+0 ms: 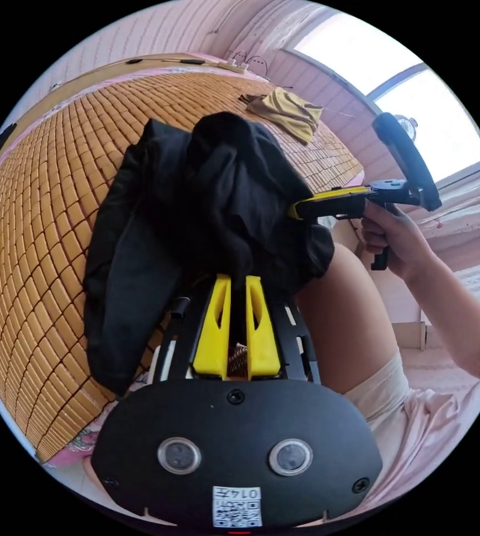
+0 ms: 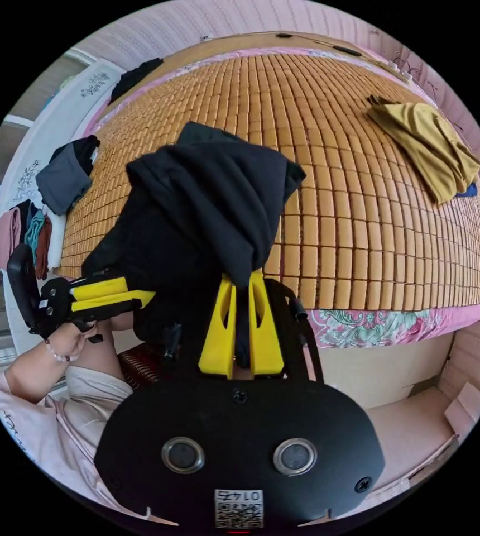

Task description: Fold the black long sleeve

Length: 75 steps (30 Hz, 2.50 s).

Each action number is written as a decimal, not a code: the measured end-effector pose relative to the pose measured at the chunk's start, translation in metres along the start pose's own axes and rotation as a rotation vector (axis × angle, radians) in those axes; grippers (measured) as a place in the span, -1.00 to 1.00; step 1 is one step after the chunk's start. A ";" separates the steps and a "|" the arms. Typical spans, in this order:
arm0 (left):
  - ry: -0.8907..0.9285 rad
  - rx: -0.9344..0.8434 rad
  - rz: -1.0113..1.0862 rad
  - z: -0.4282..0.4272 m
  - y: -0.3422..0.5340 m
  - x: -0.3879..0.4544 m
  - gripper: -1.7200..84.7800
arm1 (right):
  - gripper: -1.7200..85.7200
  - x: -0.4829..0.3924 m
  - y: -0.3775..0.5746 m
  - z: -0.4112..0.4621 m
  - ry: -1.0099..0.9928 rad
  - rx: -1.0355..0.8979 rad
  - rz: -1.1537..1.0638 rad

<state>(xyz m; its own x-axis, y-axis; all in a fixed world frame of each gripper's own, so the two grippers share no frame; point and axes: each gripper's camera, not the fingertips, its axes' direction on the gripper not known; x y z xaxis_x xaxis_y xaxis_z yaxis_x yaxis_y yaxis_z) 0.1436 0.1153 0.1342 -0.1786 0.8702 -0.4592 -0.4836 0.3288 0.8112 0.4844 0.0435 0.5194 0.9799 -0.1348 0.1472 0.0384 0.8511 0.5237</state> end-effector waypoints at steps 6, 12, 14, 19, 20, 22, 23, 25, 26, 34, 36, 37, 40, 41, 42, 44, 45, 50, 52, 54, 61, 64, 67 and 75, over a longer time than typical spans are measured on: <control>0.034 0.374 0.029 -0.127 0.029 0.012 -0.87 | -0.90 -0.083 -0.002 -0.102 -0.272 0.410 -0.262; -0.209 0.570 -0.046 -0.225 0.085 -0.010 -0.86 | -0.88 -0.172 -0.018 -0.102 -0.376 0.546 -0.398; -0.245 0.369 -0.134 -0.209 0.097 -0.045 -0.85 | -0.86 -0.180 -0.031 -0.057 -0.323 0.376 -0.369; -0.178 0.049 -0.252 -0.143 0.127 -0.088 -0.85 | -0.78 -0.144 -0.028 0.003 -0.211 0.193 -0.224; -0.186 0.050 -0.245 -0.140 0.133 -0.082 -0.85 | -0.72 -0.129 -0.026 0.007 -0.134 0.195 -0.171; -0.238 0.085 -0.228 -0.147 0.137 -0.064 -0.84 | -0.66 -0.103 -0.024 0.010 -0.041 0.210 -0.070; -0.295 0.115 -0.221 -0.156 0.138 -0.051 -0.84 | -0.65 -0.086 -0.025 0.010 -0.012 0.221 0.000; -0.307 0.223 -0.189 -0.171 0.135 -0.029 -0.87 | -0.63 -0.065 -0.029 0.014 -0.001 0.230 0.086; -0.242 0.281 -0.099 -0.174 0.128 -0.012 -0.86 | -0.63 -0.057 -0.034 0.019 0.006 0.236 0.126; -0.280 -0.076 0.080 -0.060 0.033 0.021 -0.71 | -0.78 -0.084 -0.056 0.053 0.070 0.178 0.050; -0.339 -0.135 0.073 -0.044 0.025 0.026 -0.74 | -0.83 -0.092 -0.053 0.048 0.088 0.194 0.005; -0.381 -0.141 0.122 -0.044 0.023 0.035 -0.80 | -0.86 -0.094 -0.051 0.041 0.070 0.221 -0.023; -0.398 -0.080 0.242 -0.059 0.016 0.055 -0.95 | -0.88 -0.090 -0.047 0.008 -0.006 0.334 -0.057; -0.378 -0.006 0.276 -0.072 0.006 0.064 -0.97 | -0.89 -0.087 -0.048 -0.012 0.016 0.395 -0.062; -0.360 0.028 0.289 -0.079 -0.001 0.068 -0.97 | -0.89 -0.085 -0.049 -0.025 0.036 0.426 -0.064; -0.285 0.209 0.350 -0.112 -0.038 0.091 -0.97 | -0.89 -0.073 -0.055 -0.083 0.138 0.563 -0.074; -0.270 0.256 0.369 -0.121 -0.048 0.098 -0.97 | -0.89 -0.069 -0.057 -0.099 0.172 0.596 -0.076; -0.151 0.444 0.263 -0.172 -0.120 0.116 -0.82 | -0.81 0.017 -0.090 -0.185 0.442 0.676 0.156; -0.093 0.418 0.240 -0.182 -0.116 0.104 -0.80 | -0.77 0.055 -0.099 -0.179 0.426 0.482 0.322; -0.076 0.415 0.227 -0.190 -0.090 0.087 -0.80 | -0.74 0.073 -0.088 -0.160 0.329 0.391 0.394; -0.165 0.260 0.020 -0.214 0.120 0.004 -0.78 | -0.74 -0.043 -0.013 -0.026 0.120 0.230 0.050; -0.279 0.219 -0.132 -0.230 0.201 -0.014 -0.78 | -0.74 -0.131 -0.007 0.017 0.043 0.166 -0.142; -0.334 0.209 -0.254 -0.242 0.251 -0.024 -0.77 | -0.73 -0.226 -0.015 0.037 -0.023 0.179 -0.359; -0.308 0.232 -0.351 -0.253 0.268 -0.038 -0.70 | -0.72 -0.372 -0.053 0.085 0.121 0.029 -0.684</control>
<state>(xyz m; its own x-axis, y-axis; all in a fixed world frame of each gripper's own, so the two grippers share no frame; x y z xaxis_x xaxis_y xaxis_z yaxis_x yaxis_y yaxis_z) -0.1959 0.0776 0.2781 0.2378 0.7490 -0.6185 -0.2606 0.6626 0.7022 0.1013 0.0058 0.5079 0.7523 -0.5774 -0.3173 0.6516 0.5808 0.4880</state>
